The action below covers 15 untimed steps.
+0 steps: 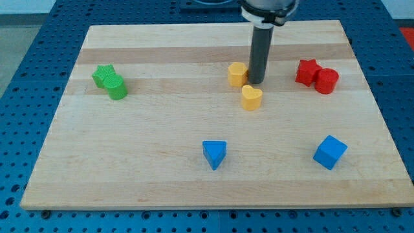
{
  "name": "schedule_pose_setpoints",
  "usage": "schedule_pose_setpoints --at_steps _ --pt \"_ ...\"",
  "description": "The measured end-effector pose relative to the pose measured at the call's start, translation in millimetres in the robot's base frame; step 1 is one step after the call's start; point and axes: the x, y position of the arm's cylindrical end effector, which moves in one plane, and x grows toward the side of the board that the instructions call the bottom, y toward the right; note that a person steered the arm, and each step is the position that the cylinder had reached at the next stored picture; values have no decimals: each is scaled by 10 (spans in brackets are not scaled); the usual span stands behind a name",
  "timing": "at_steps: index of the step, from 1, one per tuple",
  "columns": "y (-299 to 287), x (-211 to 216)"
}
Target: Slide yellow hexagon to top center
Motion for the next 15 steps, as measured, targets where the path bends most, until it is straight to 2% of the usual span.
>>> schedule_pose_setpoints --at_steps 2,4,5,6,7,9,10,15 --pt "-187 -232" --pt "-294 328" --pt "-448 320" --pt "-511 -157" --pt "-520 -368" --pt "-520 -438" --pt "-520 -657" --pt "-520 -859"
